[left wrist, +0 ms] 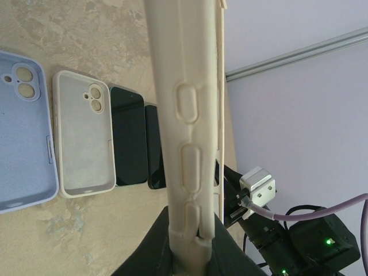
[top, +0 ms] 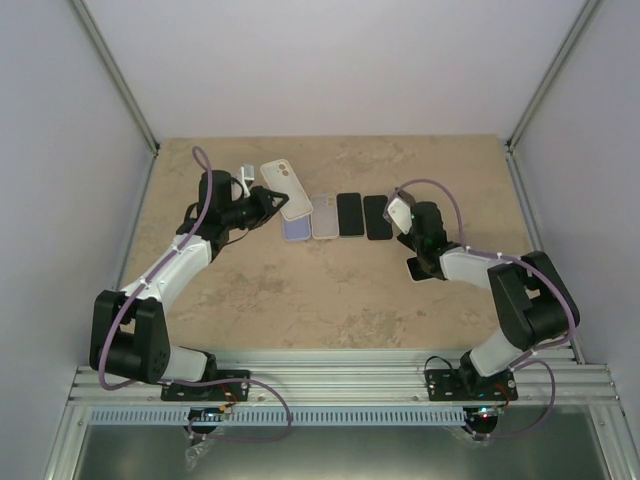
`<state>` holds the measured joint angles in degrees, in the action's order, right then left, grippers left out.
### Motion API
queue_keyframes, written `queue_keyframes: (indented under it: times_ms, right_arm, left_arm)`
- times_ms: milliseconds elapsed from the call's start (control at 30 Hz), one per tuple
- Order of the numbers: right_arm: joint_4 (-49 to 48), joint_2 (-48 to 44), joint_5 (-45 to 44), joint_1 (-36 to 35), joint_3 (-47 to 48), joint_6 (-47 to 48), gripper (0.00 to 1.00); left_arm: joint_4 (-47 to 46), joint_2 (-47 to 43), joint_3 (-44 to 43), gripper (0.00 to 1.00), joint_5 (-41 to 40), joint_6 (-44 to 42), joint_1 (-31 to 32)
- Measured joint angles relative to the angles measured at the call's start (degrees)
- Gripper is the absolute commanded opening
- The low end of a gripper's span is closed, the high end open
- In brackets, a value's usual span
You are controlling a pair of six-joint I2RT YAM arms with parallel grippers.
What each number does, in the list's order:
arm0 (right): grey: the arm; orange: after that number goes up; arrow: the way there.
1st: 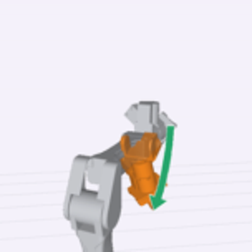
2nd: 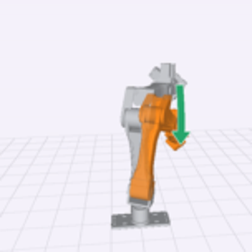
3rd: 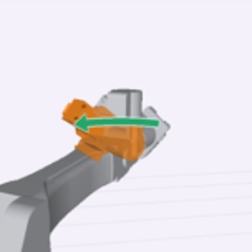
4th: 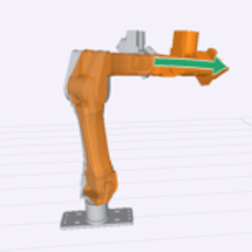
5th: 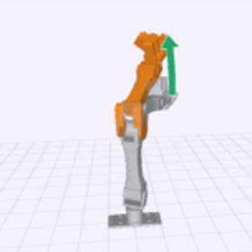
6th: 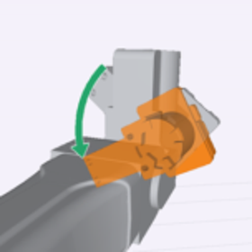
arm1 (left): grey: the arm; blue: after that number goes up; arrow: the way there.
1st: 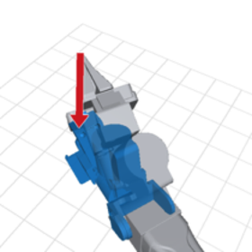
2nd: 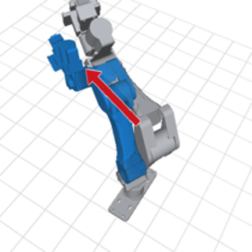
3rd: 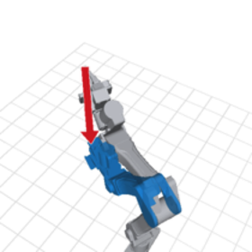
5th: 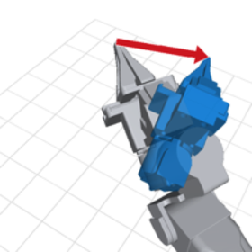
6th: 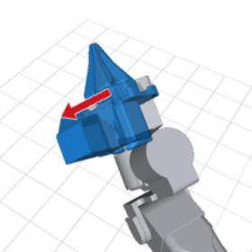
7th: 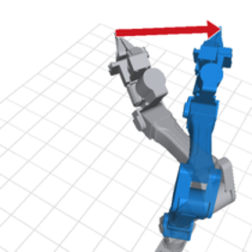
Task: Take the phone out of the phone case
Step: Place the phone at the center of the board.
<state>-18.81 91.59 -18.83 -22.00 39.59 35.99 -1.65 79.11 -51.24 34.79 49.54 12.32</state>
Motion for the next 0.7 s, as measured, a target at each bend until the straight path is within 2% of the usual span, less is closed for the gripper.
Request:
queue_keyframes:
  times_ms: [500, 700]
  right_arm:
    - [1.01, 1.01, 0.55, -1.29, -0.83, -0.31, 0.14]
    - [2.78, 1.18, 1.51, -1.81, -0.61, -1.75, 0.17]
  left_arm:
    - [0.0, 0.0, 0.0, 0.0, 0.0, 0.0, -0.11]
    - [0.0, 0.0, 0.0, 0.0, -0.02, 0.0, -0.13]
